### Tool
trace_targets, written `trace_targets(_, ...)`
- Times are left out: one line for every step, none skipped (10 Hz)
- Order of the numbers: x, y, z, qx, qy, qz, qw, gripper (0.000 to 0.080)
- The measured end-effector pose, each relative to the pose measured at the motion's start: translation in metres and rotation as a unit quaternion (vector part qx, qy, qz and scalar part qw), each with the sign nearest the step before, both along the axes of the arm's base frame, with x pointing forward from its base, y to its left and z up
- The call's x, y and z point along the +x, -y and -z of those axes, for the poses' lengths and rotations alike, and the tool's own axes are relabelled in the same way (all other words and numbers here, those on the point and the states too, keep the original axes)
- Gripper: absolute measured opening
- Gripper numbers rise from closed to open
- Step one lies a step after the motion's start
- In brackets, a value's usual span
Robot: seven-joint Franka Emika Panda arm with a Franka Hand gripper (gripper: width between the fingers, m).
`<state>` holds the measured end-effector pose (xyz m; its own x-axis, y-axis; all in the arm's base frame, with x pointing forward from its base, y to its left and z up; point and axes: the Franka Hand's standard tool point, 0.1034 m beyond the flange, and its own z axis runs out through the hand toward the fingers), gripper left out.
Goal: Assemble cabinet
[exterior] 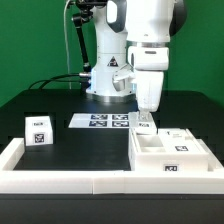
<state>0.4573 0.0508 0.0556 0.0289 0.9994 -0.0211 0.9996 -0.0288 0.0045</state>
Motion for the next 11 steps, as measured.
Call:
trace_targets(-0.001, -0.002, 0.001, 0.004, 0.006, -0.001, 1.000, 0.0070)
trace_targets(0.000, -0.002, 0.001, 0.005, 0.010, 0.000, 1.000, 0.0070)
trace_targets(-0.001, -0.003, 0.002, 0.008, 0.014, 0.000, 1.000, 0.0070)
trace_targets(-0.001, -0.002, 0.002, 0.008, 0.014, 0.000, 1.000, 0.0070)
trace_targets(0.000, 0.000, 0.002, 0.007, 0.014, 0.000, 1.000, 0.0070)
trace_targets(0.000, 0.002, 0.002, 0.004, 0.008, -0.002, 1.000, 0.0070)
trace_targets(0.000, 0.004, 0.001, 0.001, 0.001, -0.003, 1.000, 0.0070)
trace_targets(0.004, 0.004, 0.000, 0.000, 0.001, -0.003, 1.000, 0.0070)
trace_targets(0.008, 0.004, 0.000, 0.000, 0.002, -0.002, 1.000, 0.0070)
trace_targets(0.011, 0.002, -0.002, 0.000, 0.004, -0.002, 1.000, 0.0070)
trace_targets(0.014, 0.000, -0.003, 0.000, 0.006, -0.002, 1.000, 0.0070)
